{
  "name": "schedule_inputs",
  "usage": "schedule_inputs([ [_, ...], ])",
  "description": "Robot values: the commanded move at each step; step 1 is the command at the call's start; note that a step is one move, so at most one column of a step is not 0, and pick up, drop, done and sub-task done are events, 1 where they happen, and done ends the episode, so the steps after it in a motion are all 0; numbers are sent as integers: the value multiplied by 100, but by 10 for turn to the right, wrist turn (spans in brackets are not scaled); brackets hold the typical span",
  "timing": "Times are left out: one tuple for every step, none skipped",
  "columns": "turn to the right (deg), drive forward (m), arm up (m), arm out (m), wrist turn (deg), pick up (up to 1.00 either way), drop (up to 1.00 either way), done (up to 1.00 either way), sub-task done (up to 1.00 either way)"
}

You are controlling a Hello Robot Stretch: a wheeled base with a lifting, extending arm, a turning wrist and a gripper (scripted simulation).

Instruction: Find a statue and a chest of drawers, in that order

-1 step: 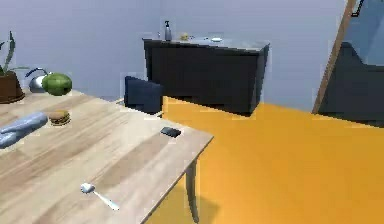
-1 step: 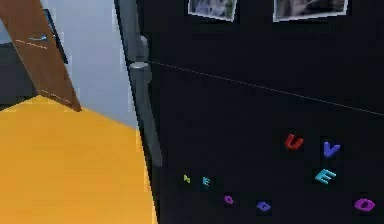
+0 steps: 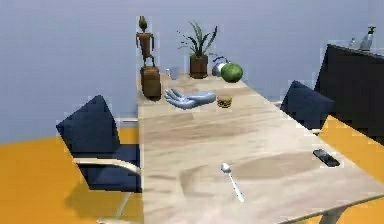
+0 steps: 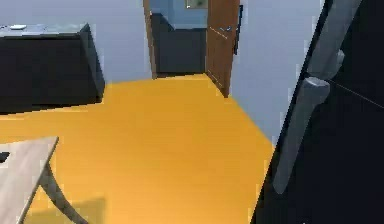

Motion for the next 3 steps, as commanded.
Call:
schedule_inputs([
  [-450, 0, 0, 0, 0, 0, 0, 0, 0],
  [-450, 0, 0, 0, 0, 0, 0, 0, 0],
  [-120, 0, 0, 0, 0, 0, 0, 0, 0],
])
